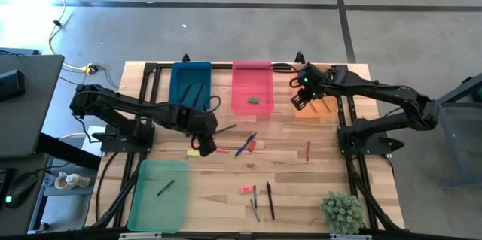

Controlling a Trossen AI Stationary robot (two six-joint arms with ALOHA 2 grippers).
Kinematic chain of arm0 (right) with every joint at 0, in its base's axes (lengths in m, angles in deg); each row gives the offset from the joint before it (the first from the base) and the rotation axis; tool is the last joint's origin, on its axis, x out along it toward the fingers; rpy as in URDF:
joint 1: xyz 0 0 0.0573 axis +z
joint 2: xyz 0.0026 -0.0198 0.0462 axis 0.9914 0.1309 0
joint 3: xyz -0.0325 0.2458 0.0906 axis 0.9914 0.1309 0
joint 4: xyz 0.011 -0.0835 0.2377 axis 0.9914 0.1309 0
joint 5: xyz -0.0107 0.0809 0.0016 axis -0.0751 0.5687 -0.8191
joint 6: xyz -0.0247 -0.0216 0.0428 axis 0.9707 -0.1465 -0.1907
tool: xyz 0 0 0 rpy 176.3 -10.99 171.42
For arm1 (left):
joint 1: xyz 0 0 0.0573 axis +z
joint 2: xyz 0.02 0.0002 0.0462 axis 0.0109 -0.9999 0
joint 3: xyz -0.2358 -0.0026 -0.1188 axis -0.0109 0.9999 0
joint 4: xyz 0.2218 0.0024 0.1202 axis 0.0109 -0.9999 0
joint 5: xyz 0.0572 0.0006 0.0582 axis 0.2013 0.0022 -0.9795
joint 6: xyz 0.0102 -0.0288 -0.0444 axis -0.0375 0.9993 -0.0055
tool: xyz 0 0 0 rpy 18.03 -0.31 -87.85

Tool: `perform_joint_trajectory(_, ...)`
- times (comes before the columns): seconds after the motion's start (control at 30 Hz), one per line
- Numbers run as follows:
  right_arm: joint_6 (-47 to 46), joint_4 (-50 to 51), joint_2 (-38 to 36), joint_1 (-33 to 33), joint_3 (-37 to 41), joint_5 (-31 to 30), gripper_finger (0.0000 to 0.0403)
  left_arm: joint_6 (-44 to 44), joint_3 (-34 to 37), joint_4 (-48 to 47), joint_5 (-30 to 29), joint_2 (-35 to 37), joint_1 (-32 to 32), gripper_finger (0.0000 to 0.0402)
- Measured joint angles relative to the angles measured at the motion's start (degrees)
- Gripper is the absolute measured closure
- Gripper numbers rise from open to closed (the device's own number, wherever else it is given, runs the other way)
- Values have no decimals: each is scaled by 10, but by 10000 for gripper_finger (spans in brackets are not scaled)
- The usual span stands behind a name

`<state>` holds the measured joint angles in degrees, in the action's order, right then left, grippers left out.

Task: Sort crayons/erasers/pens/pencils in bins
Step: Put the yellow eraser into the pink bin

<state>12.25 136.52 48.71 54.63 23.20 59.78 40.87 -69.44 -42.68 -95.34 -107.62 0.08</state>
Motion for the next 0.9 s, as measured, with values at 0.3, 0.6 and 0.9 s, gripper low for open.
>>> perform_joint_trajectory(0.3, 26, -3, 0, -4, 0, 0, 304, 148, 7, -43, 70, -77, -17, 241)
perform_joint_trajectory(0.6, 26, -10, 0, -4, 0, 0, 304, 125, 7, -43, 79, -143, -43, 241)
perform_joint_trajectory(0.9, 25, -10, 0, -4, 0, 0, 304, 66, 7, -74, 76, -144, -51, 241)
